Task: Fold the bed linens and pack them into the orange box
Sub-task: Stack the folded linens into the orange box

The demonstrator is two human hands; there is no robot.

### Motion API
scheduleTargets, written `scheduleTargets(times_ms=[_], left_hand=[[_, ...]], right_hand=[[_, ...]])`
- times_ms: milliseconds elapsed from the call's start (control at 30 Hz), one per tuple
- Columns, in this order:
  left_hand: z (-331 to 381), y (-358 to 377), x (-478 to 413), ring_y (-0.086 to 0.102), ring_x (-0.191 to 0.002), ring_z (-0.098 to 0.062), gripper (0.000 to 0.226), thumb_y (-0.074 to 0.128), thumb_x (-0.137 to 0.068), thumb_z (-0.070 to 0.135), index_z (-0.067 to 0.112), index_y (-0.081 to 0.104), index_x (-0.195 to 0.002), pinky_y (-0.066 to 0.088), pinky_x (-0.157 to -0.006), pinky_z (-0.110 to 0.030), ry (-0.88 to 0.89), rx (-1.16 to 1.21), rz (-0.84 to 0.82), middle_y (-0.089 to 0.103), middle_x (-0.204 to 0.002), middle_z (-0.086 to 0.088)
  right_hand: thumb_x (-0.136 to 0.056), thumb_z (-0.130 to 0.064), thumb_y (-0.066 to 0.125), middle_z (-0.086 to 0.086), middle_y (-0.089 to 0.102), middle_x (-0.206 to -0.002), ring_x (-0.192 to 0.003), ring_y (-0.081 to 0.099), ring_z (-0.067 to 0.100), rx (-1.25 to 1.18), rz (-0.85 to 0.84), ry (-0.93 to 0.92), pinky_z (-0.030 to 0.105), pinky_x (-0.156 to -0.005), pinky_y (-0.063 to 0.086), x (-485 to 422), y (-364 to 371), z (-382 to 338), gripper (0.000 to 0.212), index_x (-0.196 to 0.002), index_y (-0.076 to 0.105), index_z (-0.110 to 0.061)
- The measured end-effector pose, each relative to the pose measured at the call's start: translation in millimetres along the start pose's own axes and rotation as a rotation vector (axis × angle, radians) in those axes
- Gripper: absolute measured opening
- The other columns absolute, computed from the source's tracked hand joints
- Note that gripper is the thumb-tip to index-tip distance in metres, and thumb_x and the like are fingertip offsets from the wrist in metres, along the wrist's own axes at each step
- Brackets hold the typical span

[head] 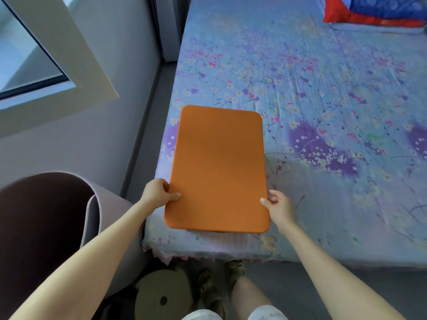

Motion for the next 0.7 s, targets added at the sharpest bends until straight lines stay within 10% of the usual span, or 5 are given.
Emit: scheduleTargets(times_ms=[367, 700], left_hand=[[59, 11, -71, 0.052, -0.081, -0.021, 0.022, 0.047, -0.097, 0.029, 0.017, 0.054, -0.081, 0.044, -0.072, -0.034, -0.118, 0.482, 0.242, 0.057, -0.082, -0.002], [134, -19, -201, 0.049, -0.096, -0.017, 0.033, 0.042, -0.100, 0.025, 0.007, 0.055, -0.125, 0.038, -0.083, -0.028, -0.093, 0.604, 0.282, 0.056, -0.108, -0.003]], right_hand=[[-0.098, -0.029, 0.048, 0.004, 0.059, -0.121, -0.112, 0.055, 0.025, -0.106, -0.038, 0.026, 0.030, -0.085, 0.041, -97, 17, -74, 0.039, -0.131, 0.051, -0.008], [-0.098, -0.029, 0.048, -0.003, 0.060, -0.102, -0.101, 0.057, 0.018, -0.285, -0.080, 0.029, 0.027, -0.081, 0.044, -225, 34, -150, 0.030, -0.119, 0.057, -0.009]])
Point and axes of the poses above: each hand's wrist, its own x-axis away from the middle knuckle, its own y-axis out of the palm, z = x × y, the point moved 1 cm from there along -x, towards the middle knuckle
